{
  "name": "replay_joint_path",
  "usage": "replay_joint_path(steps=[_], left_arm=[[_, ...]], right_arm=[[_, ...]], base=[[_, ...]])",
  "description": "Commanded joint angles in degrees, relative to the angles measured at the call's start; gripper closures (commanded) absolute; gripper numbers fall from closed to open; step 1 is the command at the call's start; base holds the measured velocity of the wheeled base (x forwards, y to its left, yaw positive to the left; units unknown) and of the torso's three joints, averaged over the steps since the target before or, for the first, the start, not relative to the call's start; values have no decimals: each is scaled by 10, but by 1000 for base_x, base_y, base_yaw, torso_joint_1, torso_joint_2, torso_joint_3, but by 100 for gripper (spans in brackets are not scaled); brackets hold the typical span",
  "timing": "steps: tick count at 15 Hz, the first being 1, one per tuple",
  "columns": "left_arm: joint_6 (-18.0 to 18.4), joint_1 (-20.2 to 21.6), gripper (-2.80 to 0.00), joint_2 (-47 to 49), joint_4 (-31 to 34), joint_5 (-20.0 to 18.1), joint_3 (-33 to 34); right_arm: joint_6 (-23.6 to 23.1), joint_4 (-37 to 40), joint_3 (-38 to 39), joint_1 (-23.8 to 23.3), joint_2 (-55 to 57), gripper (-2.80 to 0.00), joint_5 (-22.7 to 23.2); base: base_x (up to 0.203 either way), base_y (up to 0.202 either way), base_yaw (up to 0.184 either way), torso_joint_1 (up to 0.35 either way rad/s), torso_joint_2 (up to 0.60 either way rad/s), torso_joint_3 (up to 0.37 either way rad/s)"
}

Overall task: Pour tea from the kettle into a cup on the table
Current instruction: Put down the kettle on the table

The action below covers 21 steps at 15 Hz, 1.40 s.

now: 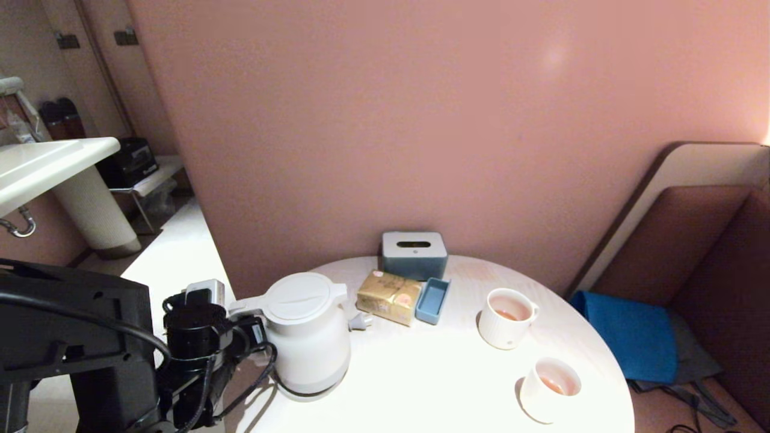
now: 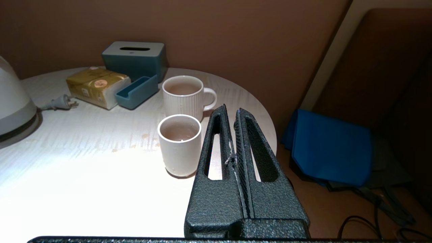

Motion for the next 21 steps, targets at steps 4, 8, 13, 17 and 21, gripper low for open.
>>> replay_joint_path(steps=[4,8,13,17,21], left_arm=[[9,11,0,-11,-24,-15,20],[31,11,0,-32,-24,-16,30],[34,11,0,-10,-24,-18,27],[29,10,0,5,-24,-17,27],[30,10,0,-6,-24,-18,28]], right_arm=[[0,0,0,0,1,0,0],[0,-1,0,0,1,0,1],[0,0,0,0,1,0,0],[0,0,0,0,1,0,1],[0,0,0,0,1,0,1]], base=[[0,0,0,0,0,0],[0,0,0,0,0,0],[0,0,0,0,0,0],[0,0,0,0,0,0],[0,0,0,0,0,0]])
